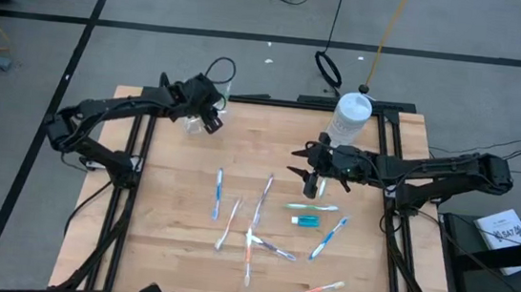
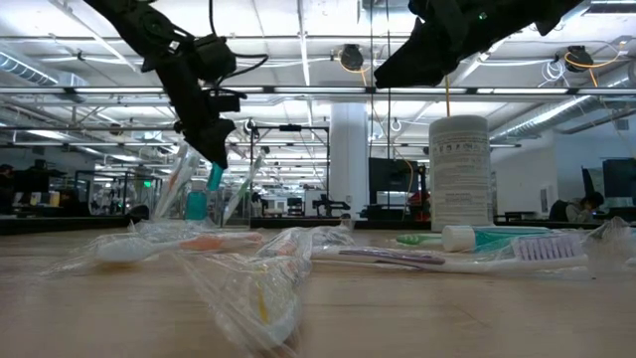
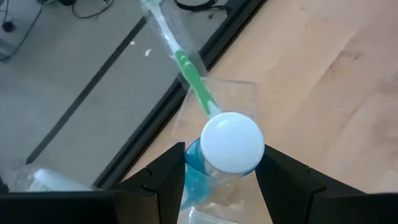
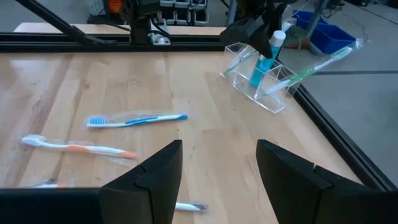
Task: Pick & Place toothbrushing station
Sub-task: Put the mouthwash into the transparent organizer
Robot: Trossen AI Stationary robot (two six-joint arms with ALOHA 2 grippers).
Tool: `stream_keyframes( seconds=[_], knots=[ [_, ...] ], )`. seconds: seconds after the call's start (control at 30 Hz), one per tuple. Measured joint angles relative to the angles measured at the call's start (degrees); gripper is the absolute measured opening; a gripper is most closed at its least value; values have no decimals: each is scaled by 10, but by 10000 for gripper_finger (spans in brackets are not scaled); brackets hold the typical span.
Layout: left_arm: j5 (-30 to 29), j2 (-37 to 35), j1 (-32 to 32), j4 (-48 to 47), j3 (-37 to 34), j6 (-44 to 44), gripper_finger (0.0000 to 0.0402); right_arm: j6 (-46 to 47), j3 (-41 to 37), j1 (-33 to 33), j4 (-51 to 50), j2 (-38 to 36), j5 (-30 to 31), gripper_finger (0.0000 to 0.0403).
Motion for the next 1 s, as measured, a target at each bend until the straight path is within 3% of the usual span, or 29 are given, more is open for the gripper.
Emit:
stream_keyframes(
  seconds=[0.23, 1.0],
  knots=[
    [56, 39, 32, 19, 0, -1, 184, 0, 0, 0, 7, 0, 0, 196],
    [29, 74, 29, 20, 1, -22, 189, 0, 0, 0, 8, 0, 0, 196]
  ],
)
